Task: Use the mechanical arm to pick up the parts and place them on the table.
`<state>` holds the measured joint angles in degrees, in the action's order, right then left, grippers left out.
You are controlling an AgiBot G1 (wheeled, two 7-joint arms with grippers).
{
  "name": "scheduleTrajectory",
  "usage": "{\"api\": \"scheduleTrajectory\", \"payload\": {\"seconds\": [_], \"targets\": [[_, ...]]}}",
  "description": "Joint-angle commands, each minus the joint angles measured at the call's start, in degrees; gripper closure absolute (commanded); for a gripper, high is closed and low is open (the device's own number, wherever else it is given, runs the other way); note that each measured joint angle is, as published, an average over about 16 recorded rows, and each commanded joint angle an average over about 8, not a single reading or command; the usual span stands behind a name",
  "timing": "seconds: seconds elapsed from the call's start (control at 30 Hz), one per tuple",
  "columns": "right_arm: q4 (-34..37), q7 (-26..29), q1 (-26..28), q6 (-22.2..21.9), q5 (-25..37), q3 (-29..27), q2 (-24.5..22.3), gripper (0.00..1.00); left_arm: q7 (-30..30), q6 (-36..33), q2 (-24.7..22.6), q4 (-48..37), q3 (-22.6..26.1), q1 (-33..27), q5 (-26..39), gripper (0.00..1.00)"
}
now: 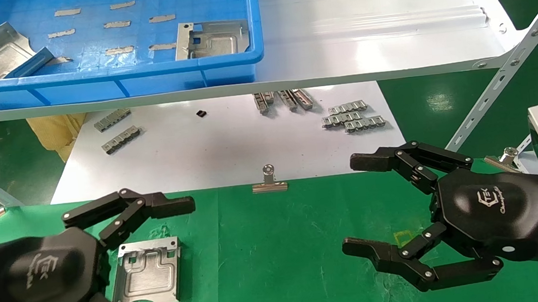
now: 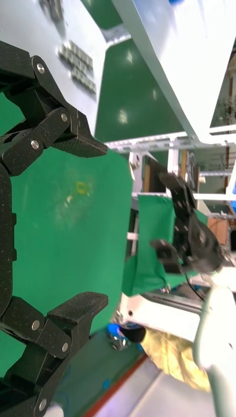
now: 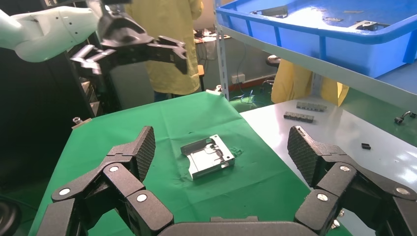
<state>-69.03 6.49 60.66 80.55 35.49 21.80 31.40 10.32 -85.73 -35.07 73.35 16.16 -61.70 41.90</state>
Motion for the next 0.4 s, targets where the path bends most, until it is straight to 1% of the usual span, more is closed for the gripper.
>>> {"api": "scheduleTrajectory", "payload": {"seconds": [0.03, 0.4], "targets": [[0.0, 0.0, 0.0, 0.0, 0.0, 0.0, 0.0, 0.00, 1.2, 0.1, 0.3, 1.8, -1.1, 1.2, -0.6, 0.00], [0.0, 0.0, 0.0, 0.0, 0.0, 0.0, 0.0, 0.00, 1.0, 0.2, 0.4, 1.6, -1.0, 1.0, -0.7, 0.00]]}}
